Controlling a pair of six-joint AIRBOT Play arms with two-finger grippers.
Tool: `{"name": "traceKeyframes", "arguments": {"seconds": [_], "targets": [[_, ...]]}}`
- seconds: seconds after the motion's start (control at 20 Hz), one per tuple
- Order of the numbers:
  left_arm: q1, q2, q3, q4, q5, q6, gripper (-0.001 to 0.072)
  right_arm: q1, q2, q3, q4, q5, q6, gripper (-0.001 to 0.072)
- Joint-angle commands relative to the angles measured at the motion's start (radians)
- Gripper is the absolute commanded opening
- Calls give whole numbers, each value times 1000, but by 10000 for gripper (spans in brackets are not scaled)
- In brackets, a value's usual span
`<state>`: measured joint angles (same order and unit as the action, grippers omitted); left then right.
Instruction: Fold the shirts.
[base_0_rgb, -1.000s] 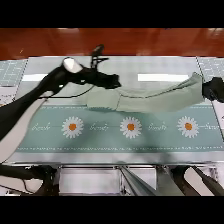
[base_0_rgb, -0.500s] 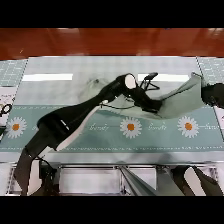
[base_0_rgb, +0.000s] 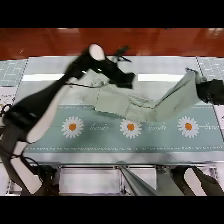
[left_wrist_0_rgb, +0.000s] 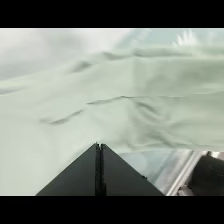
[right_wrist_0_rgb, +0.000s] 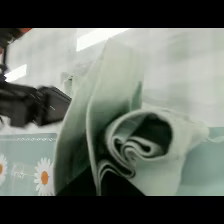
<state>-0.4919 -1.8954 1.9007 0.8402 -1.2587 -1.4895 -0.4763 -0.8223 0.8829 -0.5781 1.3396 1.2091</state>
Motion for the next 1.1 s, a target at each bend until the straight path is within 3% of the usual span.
{"name": "traceKeyframes", "arguments": {"seconds": [0.0, 0.25, 0.5, 0.75, 1.05], "targets": [[209, 264, -225, 60, 10, 58, 15, 219, -70, 6, 48, -166, 18, 26], [426, 700, -681, 59, 113, 145, 15, 637, -371, 150, 109, -452, 20, 26], [600, 993, -1024, 59, 126, 174, 15, 862, -755, 440, 129, -478, 29, 26], [657, 1059, -1125, 58, 127, 173, 15, 934, -995, 645, 135, -476, 74, 26], [653, 1057, -1130, 58, 183, 173, 15, 941, -1040, 665, 134, -533, 70, 39]]}}
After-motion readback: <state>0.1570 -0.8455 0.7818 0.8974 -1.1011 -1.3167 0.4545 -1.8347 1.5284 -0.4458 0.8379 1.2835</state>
